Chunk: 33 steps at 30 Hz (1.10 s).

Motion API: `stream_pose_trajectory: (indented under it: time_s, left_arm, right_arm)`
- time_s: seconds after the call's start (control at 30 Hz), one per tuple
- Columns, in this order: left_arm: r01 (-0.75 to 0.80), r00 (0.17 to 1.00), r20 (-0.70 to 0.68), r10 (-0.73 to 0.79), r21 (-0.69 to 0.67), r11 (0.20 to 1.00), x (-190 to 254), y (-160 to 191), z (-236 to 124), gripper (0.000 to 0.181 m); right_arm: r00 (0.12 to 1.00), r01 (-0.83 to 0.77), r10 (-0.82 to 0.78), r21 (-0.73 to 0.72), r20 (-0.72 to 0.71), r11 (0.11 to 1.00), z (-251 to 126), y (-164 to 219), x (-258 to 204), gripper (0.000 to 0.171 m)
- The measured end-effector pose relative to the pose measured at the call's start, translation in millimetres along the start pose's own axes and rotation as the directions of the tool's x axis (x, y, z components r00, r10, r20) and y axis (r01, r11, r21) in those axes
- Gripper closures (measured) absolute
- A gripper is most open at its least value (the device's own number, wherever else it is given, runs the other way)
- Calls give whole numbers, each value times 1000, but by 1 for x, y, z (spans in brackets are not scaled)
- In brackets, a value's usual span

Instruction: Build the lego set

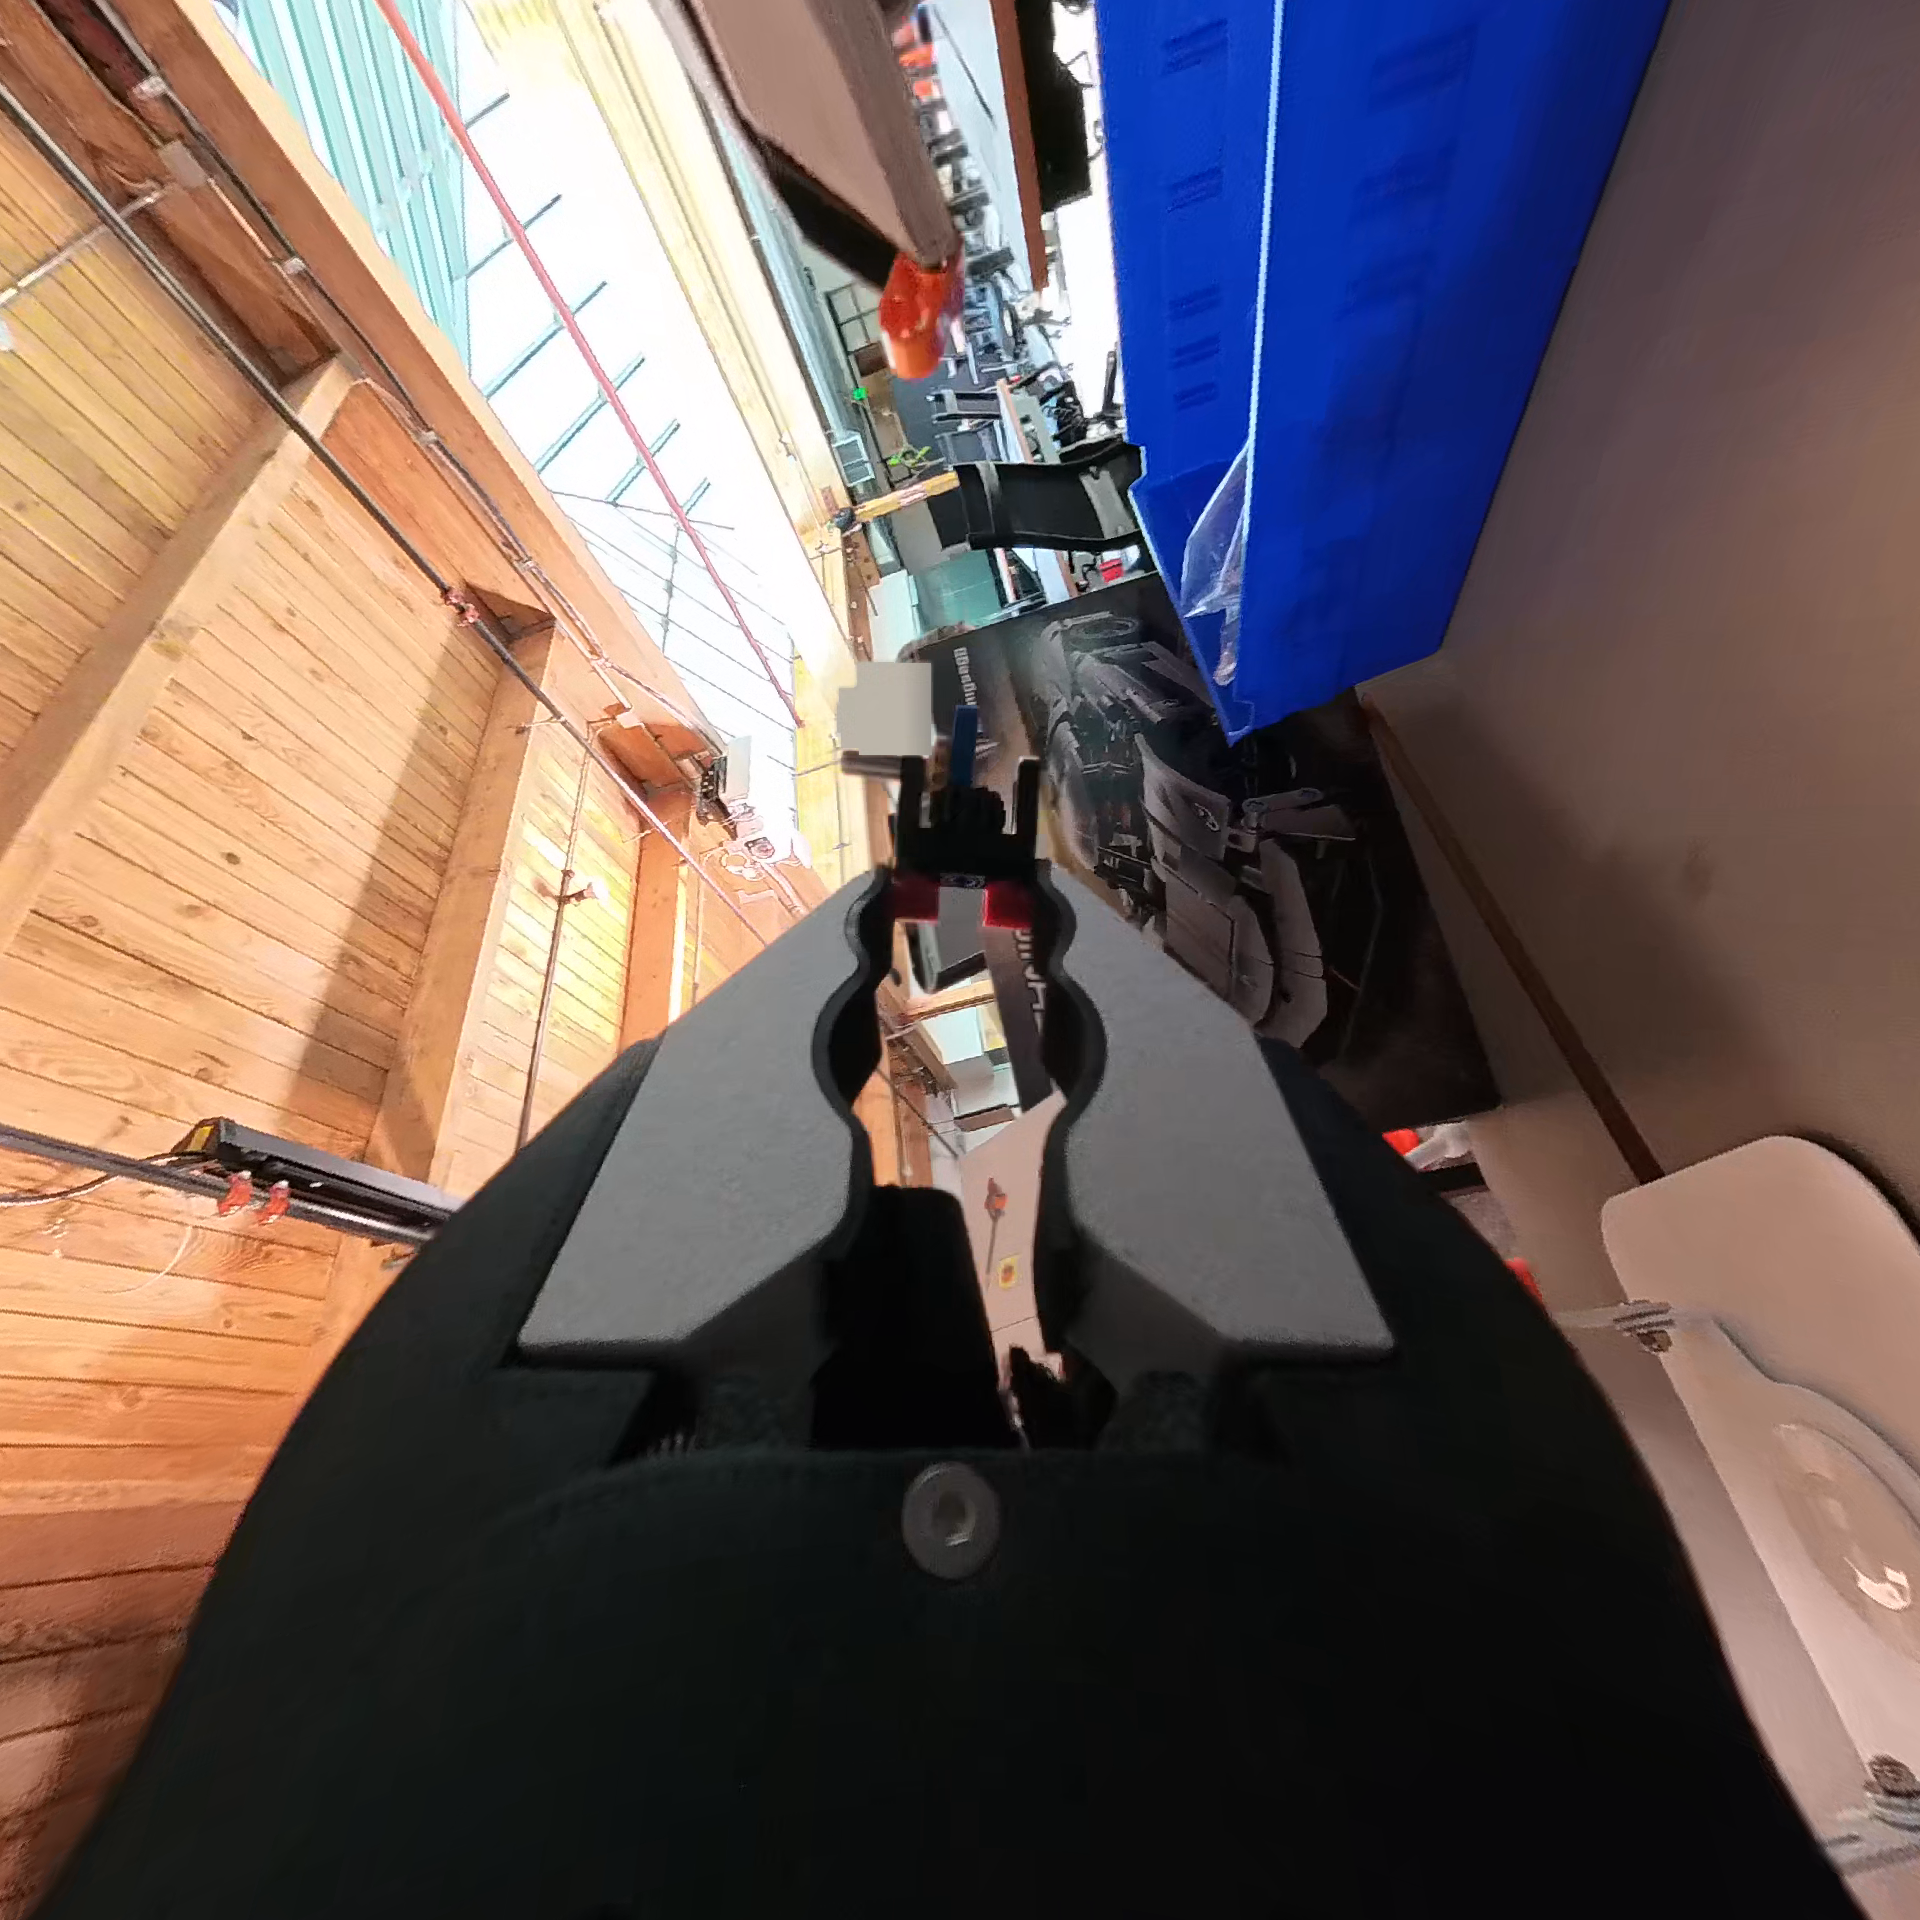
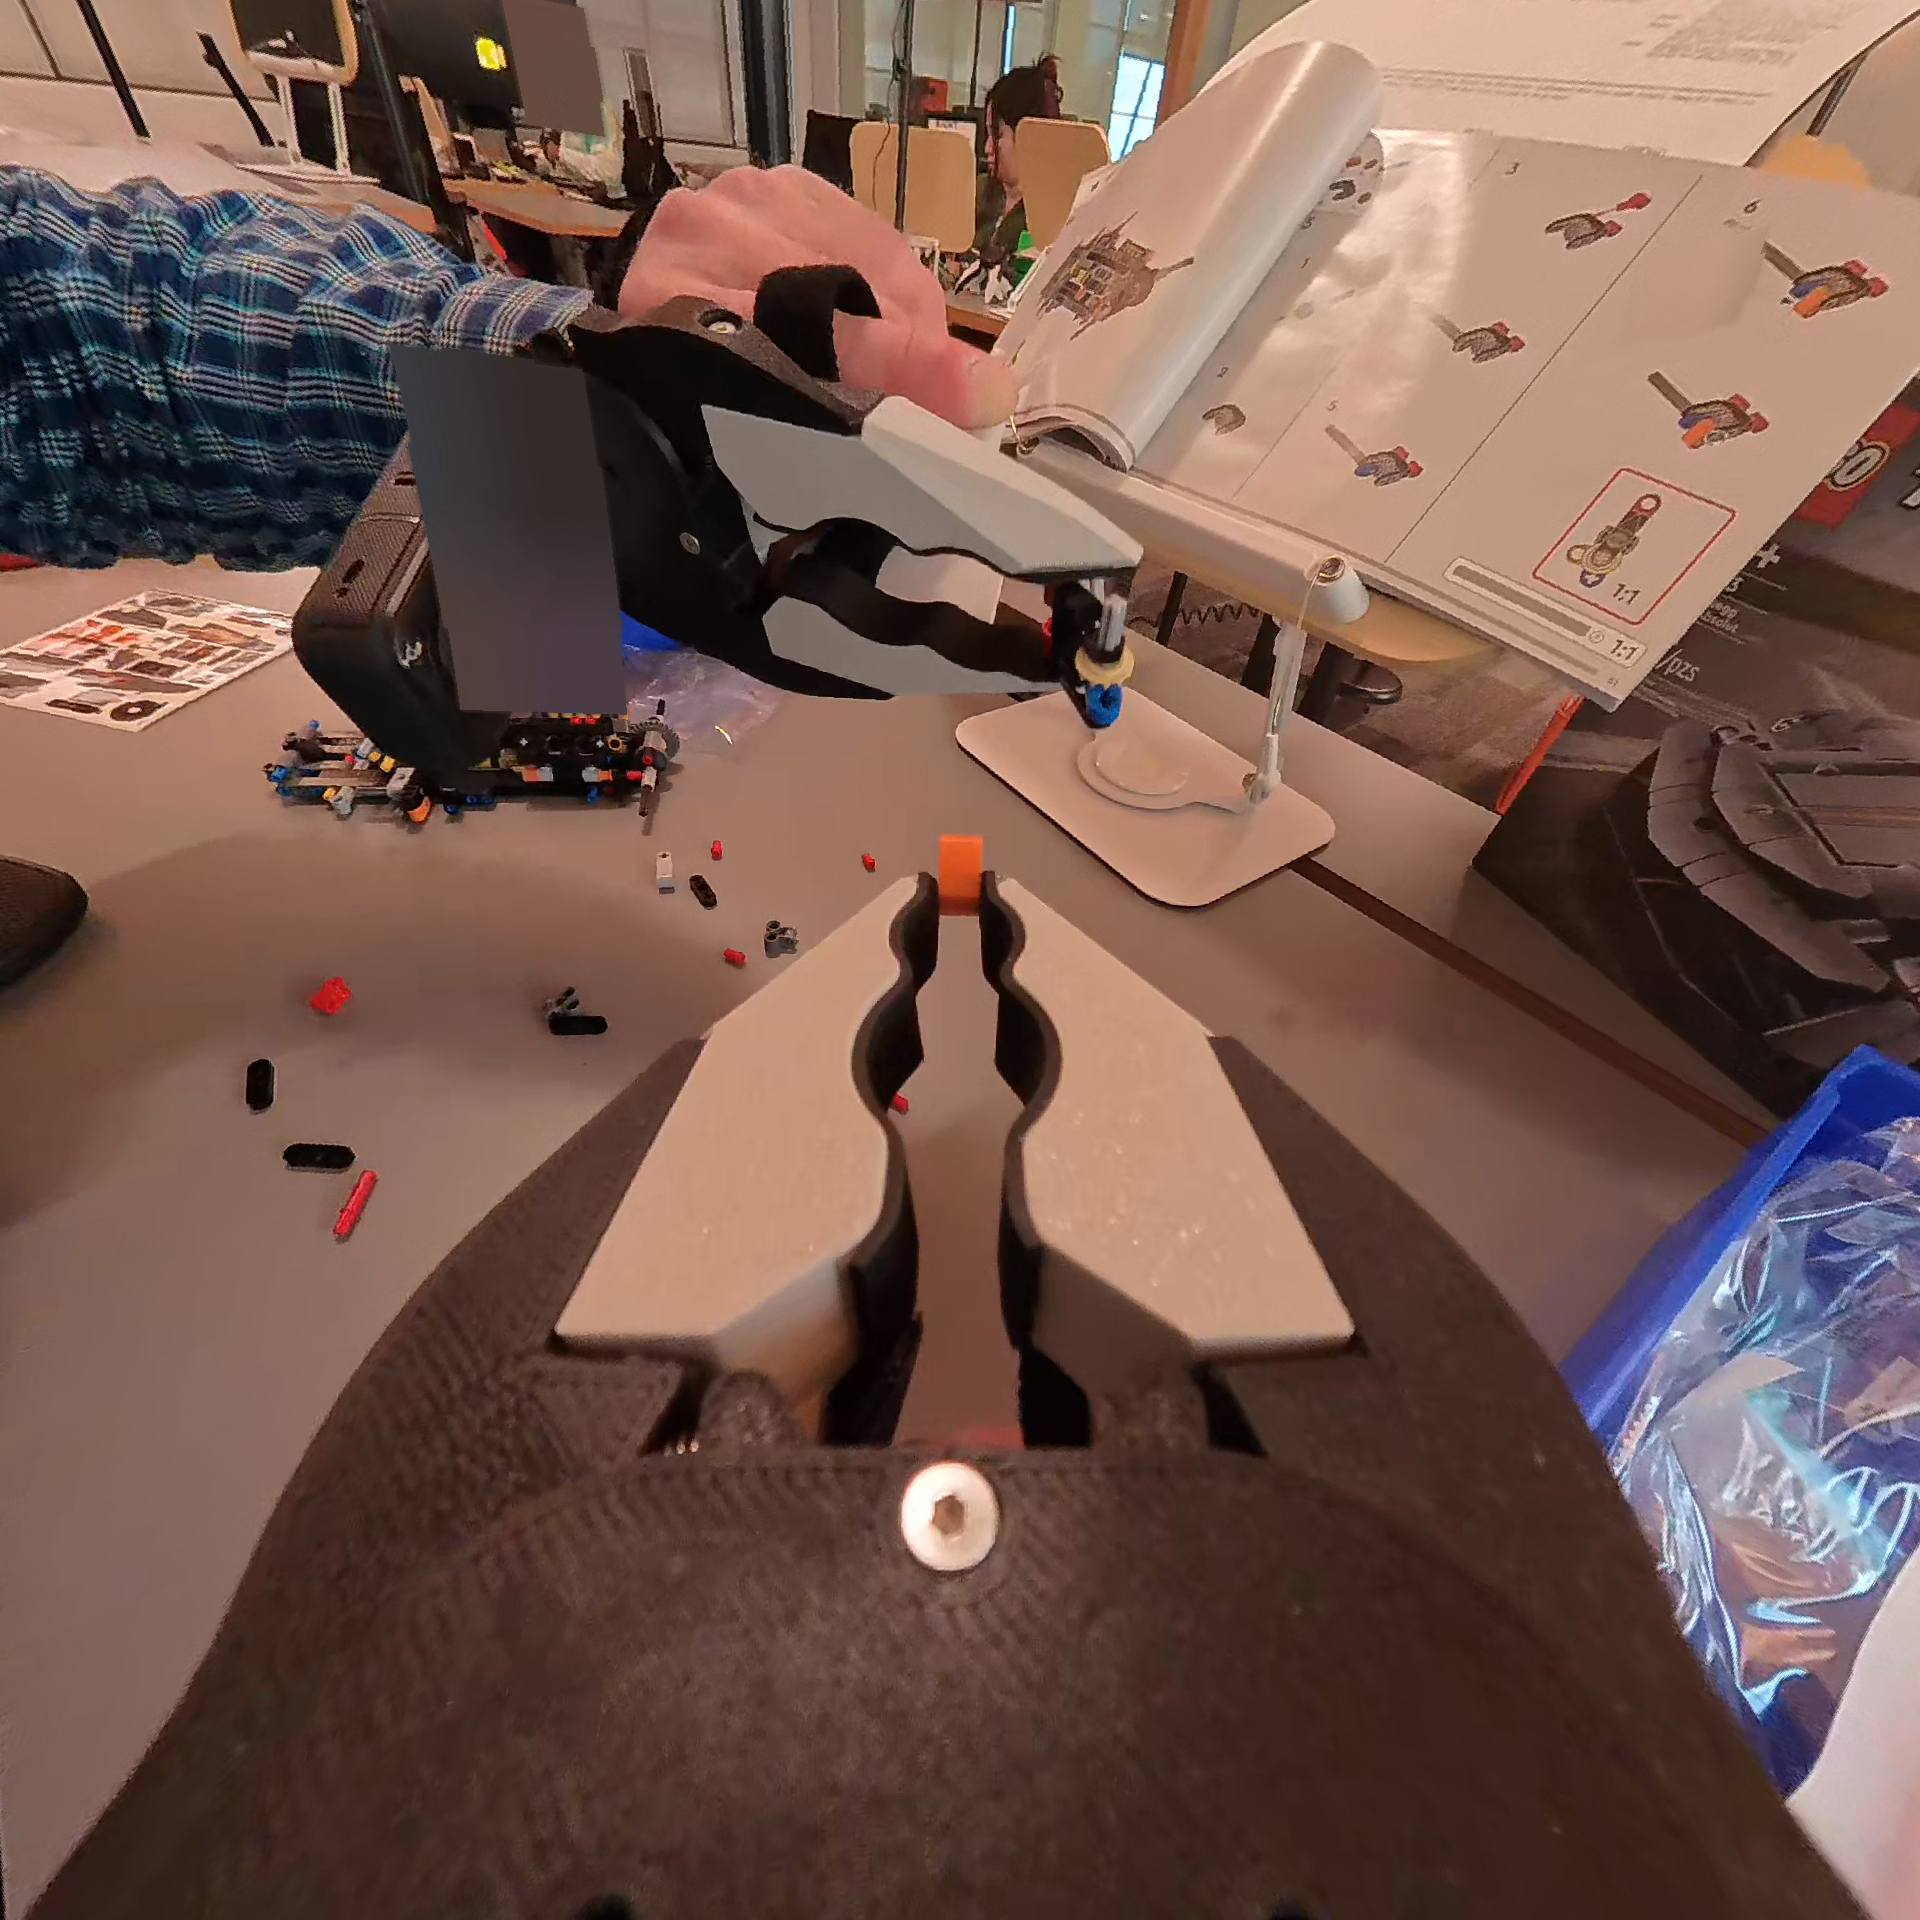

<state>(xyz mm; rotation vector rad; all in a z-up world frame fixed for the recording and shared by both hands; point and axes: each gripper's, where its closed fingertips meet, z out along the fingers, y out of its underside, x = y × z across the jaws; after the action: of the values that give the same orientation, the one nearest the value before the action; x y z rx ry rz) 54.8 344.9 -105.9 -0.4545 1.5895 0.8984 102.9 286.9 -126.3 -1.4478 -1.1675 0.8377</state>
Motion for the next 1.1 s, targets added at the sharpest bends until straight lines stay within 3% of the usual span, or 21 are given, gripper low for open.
stream_pose_trajectory:
  time_s: [0.2,0.43,0.53,0.6,0.73,0.9,1.1]
  left_arm:
    - [31,991,-133,-31,-3,1000,14,0,0,157]
    - [-43,991,-130,43,4,999,12,3,0,157]
    - [19,985,-173,-18,2,1000,16,3,0,157]
    - [62,958,-279,-66,-22,998,30,6,-2,157]
    - [134,850,-501,-160,-87,987,57,9,-10,157]
    - [173,708,-665,-238,-163,971,70,11,-17,157]
    - [148,357,-856,-373,-342,928,97,23,-41,157]
  right_arm:
    - [1000,7,-7,-3,-2,1000,1,1,-1,167]
    - [1000,3,-3,-2,-1,1000,2,4,-3,166]
    - [1000,0,0,-3,1,1000,2,6,-3,166]
    - [1000,1,-1,-10,-1,1000,3,8,-3,166]
    - [998,44,-47,-67,-40,997,6,18,2,166]
    - [976,167,-187,-168,-111,972,19,34,8,166]
    - [943,273,-309,-251,-119,929,39,50,5,166]
